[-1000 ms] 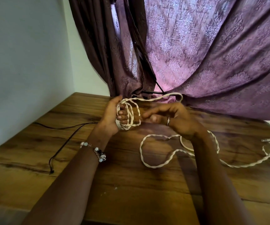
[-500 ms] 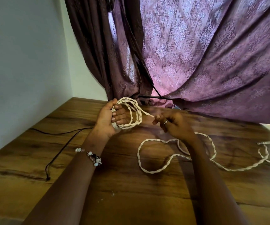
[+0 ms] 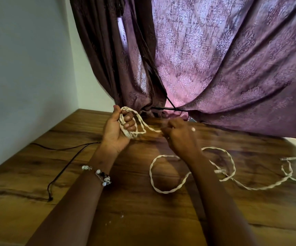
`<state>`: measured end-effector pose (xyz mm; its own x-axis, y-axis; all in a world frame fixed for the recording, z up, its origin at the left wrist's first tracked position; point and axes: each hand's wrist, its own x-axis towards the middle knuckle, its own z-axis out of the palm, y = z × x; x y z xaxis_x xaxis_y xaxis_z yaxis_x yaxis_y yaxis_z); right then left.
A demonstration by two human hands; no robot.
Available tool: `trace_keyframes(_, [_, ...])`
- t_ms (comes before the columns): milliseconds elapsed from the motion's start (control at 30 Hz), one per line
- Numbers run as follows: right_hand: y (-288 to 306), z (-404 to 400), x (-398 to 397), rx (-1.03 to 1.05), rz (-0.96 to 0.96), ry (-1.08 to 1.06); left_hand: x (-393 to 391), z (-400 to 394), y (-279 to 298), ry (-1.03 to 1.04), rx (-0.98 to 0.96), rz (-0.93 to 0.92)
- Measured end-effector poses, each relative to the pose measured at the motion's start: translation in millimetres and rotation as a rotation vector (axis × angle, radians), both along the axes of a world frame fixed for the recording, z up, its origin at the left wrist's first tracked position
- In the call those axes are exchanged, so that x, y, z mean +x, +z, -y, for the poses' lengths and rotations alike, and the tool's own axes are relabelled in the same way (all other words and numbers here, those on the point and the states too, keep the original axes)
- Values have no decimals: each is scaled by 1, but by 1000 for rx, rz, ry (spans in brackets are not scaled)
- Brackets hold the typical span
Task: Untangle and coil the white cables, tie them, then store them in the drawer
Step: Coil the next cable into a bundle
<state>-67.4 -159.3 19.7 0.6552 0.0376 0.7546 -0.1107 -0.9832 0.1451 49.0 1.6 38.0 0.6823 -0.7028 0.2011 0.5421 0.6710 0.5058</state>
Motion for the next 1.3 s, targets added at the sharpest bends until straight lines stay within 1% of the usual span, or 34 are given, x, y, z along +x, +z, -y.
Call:
trace_keyframes(67, [1, -19, 7, -164, -17, 92, -4, 3, 2, 123, 54, 23])
trace_keyframes(133, [2, -37, 9, -311, -19, 192, -5, 6, 2, 223, 161, 106])
trace_keyframes(167, [2, -44, 10, -328, -10, 253, -6, 6, 3, 221, 217, 162])
trace_keyframes(200, [3, -49, 9, -300, -9, 313, -8, 6, 4, 192, 279, 219])
trace_keyframes(233, [4, -51, 9, -246, -18, 368, -10, 6, 3, 165, 347, 278])
trace_keyframes(300, [5, -50, 6, -75, -87, 427, -19, 8, 0, 157, 456, 376])
trace_keyframes(367, [10, -43, 0, 45, -125, 399, -28, 9, -4, 162, 515, 463])
trace_keyframes(433, [18, -32, -7, 83, -126, 340, -35, 12, -7, 91, 563, 578])
trace_keyframes(500, [26, -25, -15, 182, -124, 371, -35, 14, -9, 69, 615, 675])
trace_keyframes(533, [28, -23, -19, 297, -111, 417, -33, 13, -8, 73, 633, 715])
trace_keyframes(600, [33, -22, -26, 622, -108, 493, -31, 12, -8, 24, 604, 781])
trace_keyframes(667, [37, -20, -35, 878, -233, 588, -31, 11, -11, -61, 546, 790])
trace_keyframes(733, [40, -19, -42, 963, -367, 693, -29, 10, -14, -86, 562, 780])
trace_keyframes(767, [41, -20, -44, 984, -364, 734, -28, 9, -14, -98, 579, 775])
trace_keyframes(833, [38, -17, -40, 1030, -245, 764, -29, 8, -13, -160, 561, 762])
trace_keyframes(900, [32, -14, -31, 1018, -123, 711, -29, 8, -13, -247, 517, 730])
trace_keyframes(967, [25, -11, -22, 941, -57, 623, -30, 10, -12, -358, 481, 681])
trace_keyframes(1067, [17, -7, -13, 762, -14, 564, -29, 11, -12, -514, 405, 599])
trace_keyframes(1100, [14, -8, -10, 763, -18, 577, -27, 11, -13, -530, 379, 580])
trace_keyframes(1200, [4, -21, -3, 858, -100, 609, -24, 9, -16, -434, 385, 546])
trace_keyframes(1300, [-6, -23, 2, 915, -137, 619, -22, 8, -14, -292, 423, 442])
